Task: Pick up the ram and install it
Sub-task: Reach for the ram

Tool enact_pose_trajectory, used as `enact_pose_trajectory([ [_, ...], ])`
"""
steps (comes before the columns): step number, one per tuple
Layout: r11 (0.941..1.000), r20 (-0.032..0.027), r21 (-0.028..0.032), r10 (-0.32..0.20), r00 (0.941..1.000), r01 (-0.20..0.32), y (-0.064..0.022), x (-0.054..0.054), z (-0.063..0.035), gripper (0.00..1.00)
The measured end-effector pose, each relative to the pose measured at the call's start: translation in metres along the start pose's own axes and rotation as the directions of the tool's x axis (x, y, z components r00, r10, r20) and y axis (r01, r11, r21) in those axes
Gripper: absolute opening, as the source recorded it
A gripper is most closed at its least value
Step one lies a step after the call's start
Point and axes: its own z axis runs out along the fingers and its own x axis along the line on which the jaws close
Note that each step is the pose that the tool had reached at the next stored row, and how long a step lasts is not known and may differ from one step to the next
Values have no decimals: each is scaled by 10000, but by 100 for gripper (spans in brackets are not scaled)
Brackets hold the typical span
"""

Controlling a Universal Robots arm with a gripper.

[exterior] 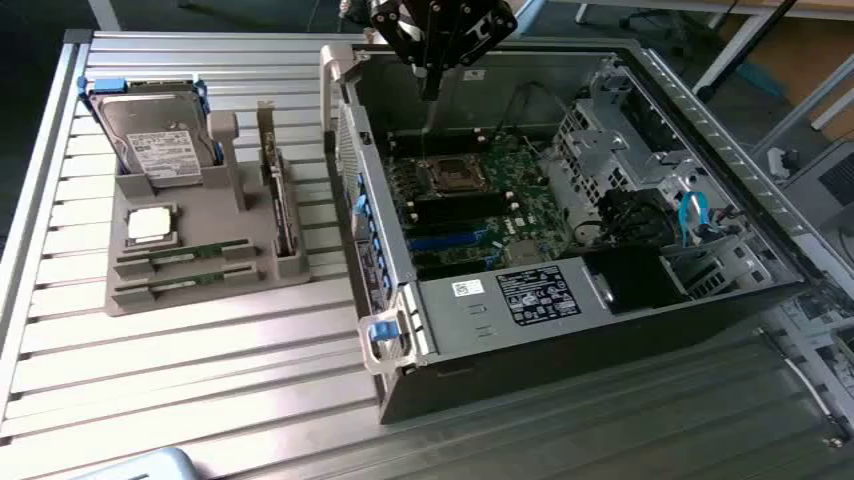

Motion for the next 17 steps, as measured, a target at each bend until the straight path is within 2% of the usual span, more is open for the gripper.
enact_pose_trajectory([
  [13, 10000, 0, 0, 1, 10000, -1, 0, 3, 0, 11],
  [17, 10000, 0, 0, -1, 10000, 1, -5, 60, -2, 11],
])
